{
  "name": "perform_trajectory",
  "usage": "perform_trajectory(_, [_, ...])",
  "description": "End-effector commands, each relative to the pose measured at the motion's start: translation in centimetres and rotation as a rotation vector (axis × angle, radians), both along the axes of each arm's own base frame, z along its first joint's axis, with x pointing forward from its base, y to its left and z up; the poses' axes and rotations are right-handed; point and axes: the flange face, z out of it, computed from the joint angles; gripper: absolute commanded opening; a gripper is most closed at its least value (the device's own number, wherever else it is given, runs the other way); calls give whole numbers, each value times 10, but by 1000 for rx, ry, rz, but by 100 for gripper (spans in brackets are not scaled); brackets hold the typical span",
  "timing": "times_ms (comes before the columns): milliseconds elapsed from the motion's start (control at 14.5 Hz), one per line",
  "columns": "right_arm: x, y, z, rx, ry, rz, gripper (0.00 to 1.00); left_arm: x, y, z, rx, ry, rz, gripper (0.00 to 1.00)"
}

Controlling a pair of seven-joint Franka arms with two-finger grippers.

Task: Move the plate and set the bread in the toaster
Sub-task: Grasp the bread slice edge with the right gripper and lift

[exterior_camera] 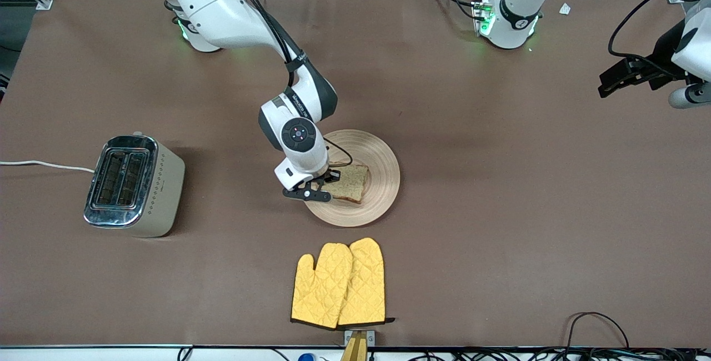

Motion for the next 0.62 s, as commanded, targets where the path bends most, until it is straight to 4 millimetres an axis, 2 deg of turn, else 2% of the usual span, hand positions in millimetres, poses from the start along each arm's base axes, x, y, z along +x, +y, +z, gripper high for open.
perform_trajectory(0, [9,-11,44,-104,3,44,1,-7,-1,2,-9,9,8,100])
perform_trajectory(138, [17,-26,81,-174,-1,55,0,-6,-2,1,-9,10,8,100])
perform_trajectory(275, [30,-57,122,-180,3,76,0,-6,-2,1,-9,10,8,100])
perform_trajectory(550, [56,-141,184,-239,50,103,1,-7,-6,2,-9,9,5,100])
